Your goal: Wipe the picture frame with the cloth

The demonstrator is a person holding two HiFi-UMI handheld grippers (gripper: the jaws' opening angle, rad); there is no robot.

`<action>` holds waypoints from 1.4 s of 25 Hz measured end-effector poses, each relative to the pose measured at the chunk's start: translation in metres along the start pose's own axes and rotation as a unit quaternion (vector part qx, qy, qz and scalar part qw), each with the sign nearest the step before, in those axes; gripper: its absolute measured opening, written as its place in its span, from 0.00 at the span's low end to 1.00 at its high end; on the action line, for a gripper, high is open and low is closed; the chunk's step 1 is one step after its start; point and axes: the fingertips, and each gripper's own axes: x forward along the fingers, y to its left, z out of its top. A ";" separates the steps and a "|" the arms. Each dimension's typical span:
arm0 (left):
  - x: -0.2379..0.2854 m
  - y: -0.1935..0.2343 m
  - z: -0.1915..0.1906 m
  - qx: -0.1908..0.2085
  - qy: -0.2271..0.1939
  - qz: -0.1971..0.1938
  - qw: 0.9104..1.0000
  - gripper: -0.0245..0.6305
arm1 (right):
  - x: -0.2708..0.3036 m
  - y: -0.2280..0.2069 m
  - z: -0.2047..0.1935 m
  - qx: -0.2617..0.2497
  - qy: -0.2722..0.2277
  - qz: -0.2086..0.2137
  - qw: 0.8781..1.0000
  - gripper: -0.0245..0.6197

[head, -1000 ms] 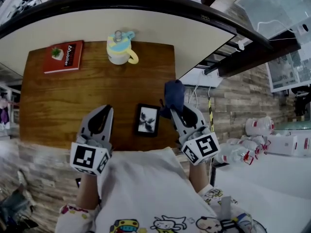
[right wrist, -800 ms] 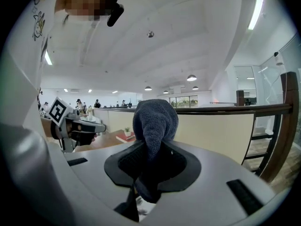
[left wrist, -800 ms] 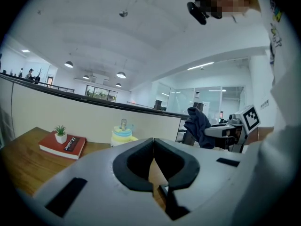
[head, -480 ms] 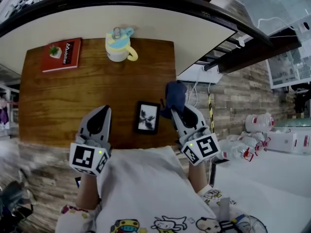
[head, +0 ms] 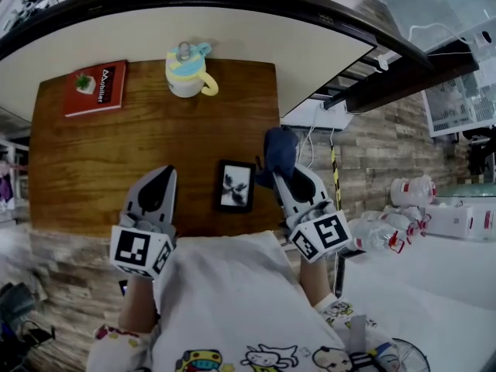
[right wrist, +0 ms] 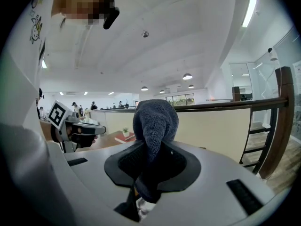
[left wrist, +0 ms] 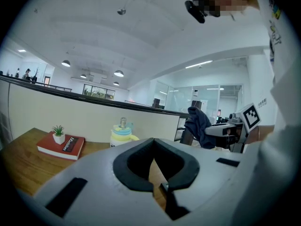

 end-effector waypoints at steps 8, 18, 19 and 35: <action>0.003 -0.001 0.000 0.011 0.004 -0.008 1.000 0.04 | 0.001 -0.001 -0.002 -0.001 0.005 -0.002 1.000 0.14; 0.006 0.000 -0.003 0.018 0.008 -0.008 1.000 0.04 | 0.003 -0.001 -0.006 -0.002 0.015 0.005 1.000 0.14; 0.006 0.000 -0.003 0.020 0.009 -0.008 1.000 0.04 | 0.002 -0.001 -0.006 -0.002 0.015 0.004 1.000 0.14; 0.004 -0.006 -0.010 0.044 0.015 -0.020 0.999 0.04 | -0.006 0.001 -0.012 -0.004 0.015 -0.002 1.000 0.14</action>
